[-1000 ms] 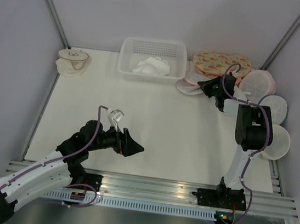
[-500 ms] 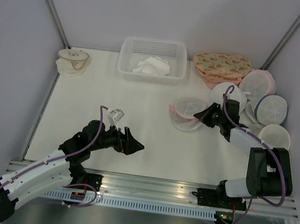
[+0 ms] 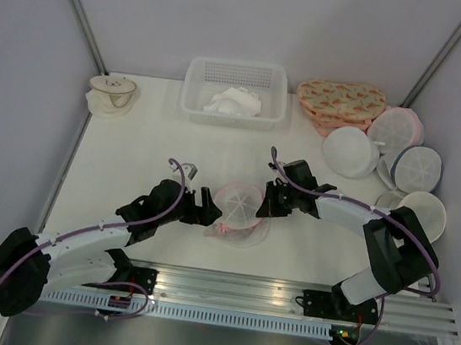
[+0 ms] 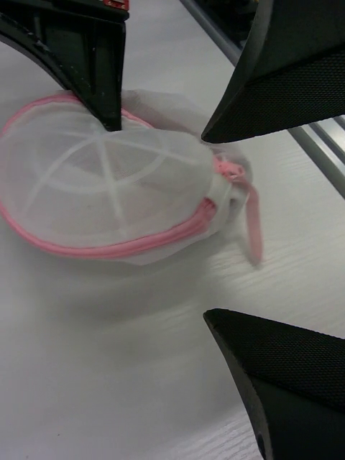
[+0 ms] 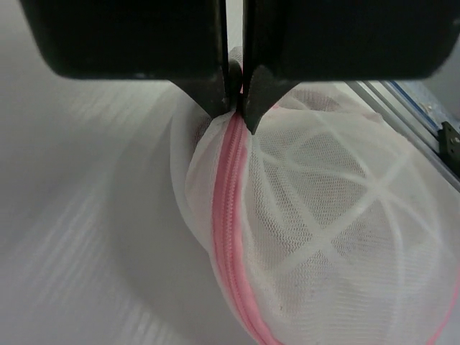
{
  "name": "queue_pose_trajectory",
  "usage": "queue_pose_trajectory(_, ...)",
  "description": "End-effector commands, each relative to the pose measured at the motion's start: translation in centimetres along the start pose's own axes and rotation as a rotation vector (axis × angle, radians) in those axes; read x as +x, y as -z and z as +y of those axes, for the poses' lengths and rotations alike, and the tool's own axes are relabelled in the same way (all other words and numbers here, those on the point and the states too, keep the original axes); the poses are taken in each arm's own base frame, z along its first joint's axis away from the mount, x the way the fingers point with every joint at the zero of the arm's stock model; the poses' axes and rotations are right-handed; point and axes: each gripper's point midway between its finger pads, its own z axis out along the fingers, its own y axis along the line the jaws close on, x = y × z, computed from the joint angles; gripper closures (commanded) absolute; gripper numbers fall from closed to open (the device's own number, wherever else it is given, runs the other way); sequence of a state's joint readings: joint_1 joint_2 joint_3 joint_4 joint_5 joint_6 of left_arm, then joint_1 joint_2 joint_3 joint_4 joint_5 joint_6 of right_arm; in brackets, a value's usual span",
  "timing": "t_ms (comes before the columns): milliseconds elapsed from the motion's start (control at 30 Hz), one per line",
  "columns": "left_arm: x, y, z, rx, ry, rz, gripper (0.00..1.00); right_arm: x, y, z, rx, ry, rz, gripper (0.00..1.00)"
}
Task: Unzip the laundry bag and remove the bra
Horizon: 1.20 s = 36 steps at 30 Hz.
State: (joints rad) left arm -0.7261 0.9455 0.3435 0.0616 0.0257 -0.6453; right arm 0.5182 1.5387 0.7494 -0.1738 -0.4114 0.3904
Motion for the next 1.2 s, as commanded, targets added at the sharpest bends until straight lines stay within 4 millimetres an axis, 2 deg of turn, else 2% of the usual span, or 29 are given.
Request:
queue_pose_trajectory(0, -3.4, -1.2, -0.6, -0.013, -0.068, -0.116, 0.0, 2.7, -0.9, -2.3, 0.118, 0.065, 0.107, 1.0)
queue_pose_trajectory(67, -3.3, -1.9, -0.5, -0.002, -0.066, -0.126, 0.0, 2.9, -1.2, -1.8, 0.114, 0.09, 0.112, 1.0)
queue_pose_trajectory(133, -2.4, -2.5, -0.5, 0.014, -0.058, -0.1, 0.0, 3.2, -1.4, -1.8, 0.128, 0.105, 0.122, 1.0)
queue_pose_trajectory(167, -3.0, -2.6, -1.3, 0.055, -0.054, -0.131, 0.01, 3.3, -1.4, -1.9, 0.141, 0.109, 0.123, 1.0)
queue_pose_trajectory(233, -2.4, -3.0, -1.6, 0.084, -0.049, -0.116, 0.04, 3.3, -1.3, -2.2, 0.158, 0.118, 0.121, 0.99)
queue_pose_trajectory(333, -2.3, -3.6, -2.3, 0.117, -0.045, -0.095, 0.23, 3.1, -1.0, -2.1, 0.165, 0.127, 0.11, 1.0)
queue_pose_trajectory(367, -2.1, -3.6, -3.1, 0.155, -0.047, -0.083, 0.41, 3.0, -0.8, -2.1, 0.17, 0.128, 0.102, 1.0)
queue_pose_trajectory(433, -1.9, -3.6, -3.9, 0.194, -0.048, -0.06, 0.66, 2.5, -0.5, -2.4, 0.202, 0.126, 0.084, 1.0)
queue_pose_trajectory(467, -1.8, -3.5, -4.3, 0.213, -0.038, -0.05, 0.88, 2.4, -0.2, -2.5, 0.219, 0.12, 0.075, 1.0)
queue_pose_trajectory(500, -1.5, -3.4, -4.6, 0.232, -0.032, -0.028, 0.98, 2.0, -0.1, -2.6, 0.23, 0.119, 0.061, 1.0)
queue_pose_trajectory(700, -0.6, -1.7, -6.1, 0.311, -0.005, 0.021, 0.98, -0.9, 2.1, -1.8, 0.268, 0.115, -0.069, 0.99)
queue_pose_trajectory(733, -0.1, -1.4, -5.8, 0.306, 0.016, 0.034, 0.98, -1.3, 2.6, -1.6, 0.27, 0.115, -0.088, 0.87)
queue_pose_trajectory(767, -0.5, -1.0, -6.0, 0.308, 0.029, 0.02, 0.98, -2.0, 3.5, -1.1, 0.268, 0.119, -0.122, 0.7)
queue_pose_trajectory(800, -0.4, -0.8, -5.8, 0.297, 0.045, 0.017, 0.98, -2.5, 4.1, -0.5, 0.259, 0.12, -0.15, 0.6)
queue_pose_trajectory(833, 0.2, -0.6, -5.1, 0.266, 0.089, 0.033, 0.98, -2.9, 4.8, 0.1, 0.243, 0.125, -0.176, 0.45)
queue_pose_trajectory(867, -0.2, -0.6, -4.4, 0.225, 0.119, 0.005, 0.98, -3.7, 6.3, 1.4, 0.207, 0.137, -0.231, 0.36)
queue_pose_trajectory(900, -0.7, -0.1, -4.4, 0.223, 0.141, -0.028, 0.98, -3.8, 7.0, 2.2, 0.181, 0.148, -0.253, 0.27)
queue_pose_trajectory(933, -0.2, 0.1, -3.7, 0.195, 0.19, -0.024, 0.98, -4.0, 7.8, 3.1, 0.152, 0.15, -0.276, 0.18)
queue_pose_trajectory(967, -0.5, 0.1, -3.3, 0.173, 0.216, -0.051, 0.98, -4.3, 9.3, 4.3, 0.113, 0.163, -0.32, 0.16)
queue_pose_trajectory(1000, -1.0, 0.6, -3.4, 0.184, 0.233, -0.08, 0.98, -4.2, 9.9, 5.3, 0.071, 0.171, -0.328, 0.15)
queue_pose_trajectory(1067, -0.6, 0.7, -2.1, 0.129, 0.304, -0.098, 0.98, -4.2, 11.4, 6.8, 0.015, 0.169, -0.366, 0.15)
queue_pose_trajectory(1167, -0.8, 0.9, -1.0, 0.089, 0.399, -0.143, 0.98, -3.4, 11.9, 8.4, -0.057, 0.16, -0.378, 0.2)
